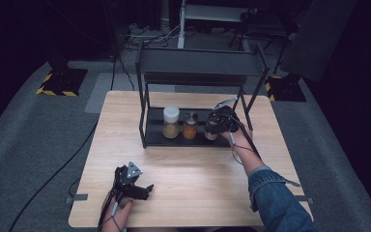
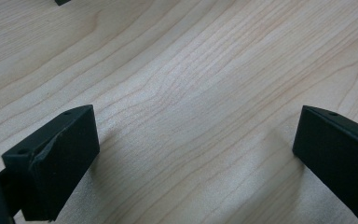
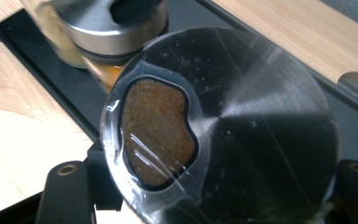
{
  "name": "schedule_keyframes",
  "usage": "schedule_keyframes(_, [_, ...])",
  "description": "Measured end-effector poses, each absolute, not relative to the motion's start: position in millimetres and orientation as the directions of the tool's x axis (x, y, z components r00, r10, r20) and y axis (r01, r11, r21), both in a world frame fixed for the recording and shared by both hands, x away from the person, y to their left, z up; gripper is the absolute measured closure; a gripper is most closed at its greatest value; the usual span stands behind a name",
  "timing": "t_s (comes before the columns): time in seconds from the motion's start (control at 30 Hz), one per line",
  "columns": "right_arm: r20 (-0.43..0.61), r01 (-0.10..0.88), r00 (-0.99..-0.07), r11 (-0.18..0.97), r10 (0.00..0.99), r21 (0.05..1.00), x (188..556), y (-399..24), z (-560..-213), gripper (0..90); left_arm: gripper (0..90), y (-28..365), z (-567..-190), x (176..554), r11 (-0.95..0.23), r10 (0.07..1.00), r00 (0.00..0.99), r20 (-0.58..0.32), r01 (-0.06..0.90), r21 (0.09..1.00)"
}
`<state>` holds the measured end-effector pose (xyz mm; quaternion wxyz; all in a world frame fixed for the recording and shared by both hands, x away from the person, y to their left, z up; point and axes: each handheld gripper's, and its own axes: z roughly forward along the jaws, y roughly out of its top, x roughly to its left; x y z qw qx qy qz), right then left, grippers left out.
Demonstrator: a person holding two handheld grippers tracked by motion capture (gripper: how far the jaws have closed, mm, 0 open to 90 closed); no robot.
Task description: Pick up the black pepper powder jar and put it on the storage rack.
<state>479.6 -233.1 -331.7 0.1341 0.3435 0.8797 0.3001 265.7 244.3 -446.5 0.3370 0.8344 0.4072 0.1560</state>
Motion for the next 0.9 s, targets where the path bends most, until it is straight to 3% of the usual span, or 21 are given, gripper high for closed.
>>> schedule_keyframes(0.63, [-0.002, 0.556, -0.713, 0.566, 0.702, 0.609, 494.4, -229.3, -356.0, 30.0, 0.0, 244.3, -446.6, 265.6, -0.441, 0.785, 0.619, -0.014, 0.575, 0.69])
schedule_keyframes(0.9, [0.027, 0.557, -0.7, 0.522, 0.714, 0.645, 488.3, -242.2, -344.7, 10.6, 0.0, 244.3, -446.6, 265.6, -0.441, 0.785, 0.619, -0.015, 0.575, 0.69])
